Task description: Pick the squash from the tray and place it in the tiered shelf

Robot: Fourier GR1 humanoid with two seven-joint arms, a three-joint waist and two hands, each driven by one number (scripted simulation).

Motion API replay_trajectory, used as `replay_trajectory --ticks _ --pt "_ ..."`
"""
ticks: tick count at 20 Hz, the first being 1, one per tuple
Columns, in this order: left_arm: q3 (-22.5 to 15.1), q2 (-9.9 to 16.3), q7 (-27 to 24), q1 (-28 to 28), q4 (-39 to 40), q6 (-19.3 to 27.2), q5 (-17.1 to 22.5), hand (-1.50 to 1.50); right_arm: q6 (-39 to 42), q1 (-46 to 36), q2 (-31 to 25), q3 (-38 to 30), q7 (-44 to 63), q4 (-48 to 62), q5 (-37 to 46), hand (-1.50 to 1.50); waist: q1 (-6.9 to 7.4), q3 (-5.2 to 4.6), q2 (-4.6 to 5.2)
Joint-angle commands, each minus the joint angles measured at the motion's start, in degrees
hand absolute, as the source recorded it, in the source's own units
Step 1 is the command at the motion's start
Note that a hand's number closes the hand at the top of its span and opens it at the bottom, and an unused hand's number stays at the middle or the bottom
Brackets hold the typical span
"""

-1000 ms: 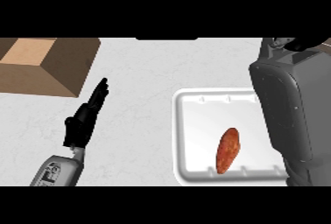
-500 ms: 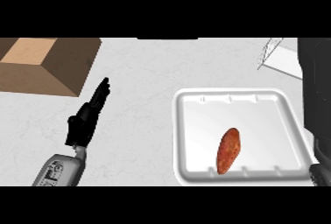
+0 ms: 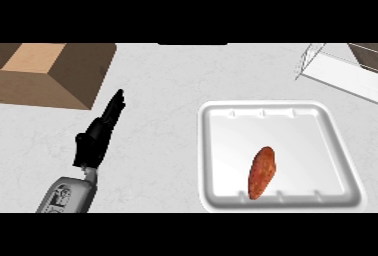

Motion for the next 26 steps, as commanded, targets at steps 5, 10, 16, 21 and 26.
replay_trajectory --ticks 5,10,16,21,26 --pt "2.14 1.69 3.12 -1.05 -2.14 -2.42 1.02 0.0 -7.78 -1.91 -7.79 -2.11 -9.72 13.93 0.25 1.5 0.83 0.02 0.33" --pt "-0.53 -2.56 3.71 -1.55 -1.92 1.54 -2.99 0.0 -11.34 -0.86 -6.44 -0.05 -8.11 17.61 3.66 1.5 0.37 0.02 0.19" --pt "1.05 -1.98 2.38 -2.14 -0.81 -0.59 -1.78 0.0 -23.21 -1.07 -8.44 -2.22 -16.81 28.39 1.82 1.5 0.78 0.04 0.41" --pt "0.59 -0.51 1.45 0.62 -2.84 -1.62 -2.21 0.0 -30.61 -2.93 -10.39 -9.62 -22.2 26.91 -7.92 1.5 1.31 0.18 0.42" --pt "0.13 -2.32 1.85 0.72 -2.87 -1.27 -2.49 0.0 -34.86 -2.15 -13.42 -12.67 -31.07 34.4 -13.32 1.5 0.97 0.09 0.45"
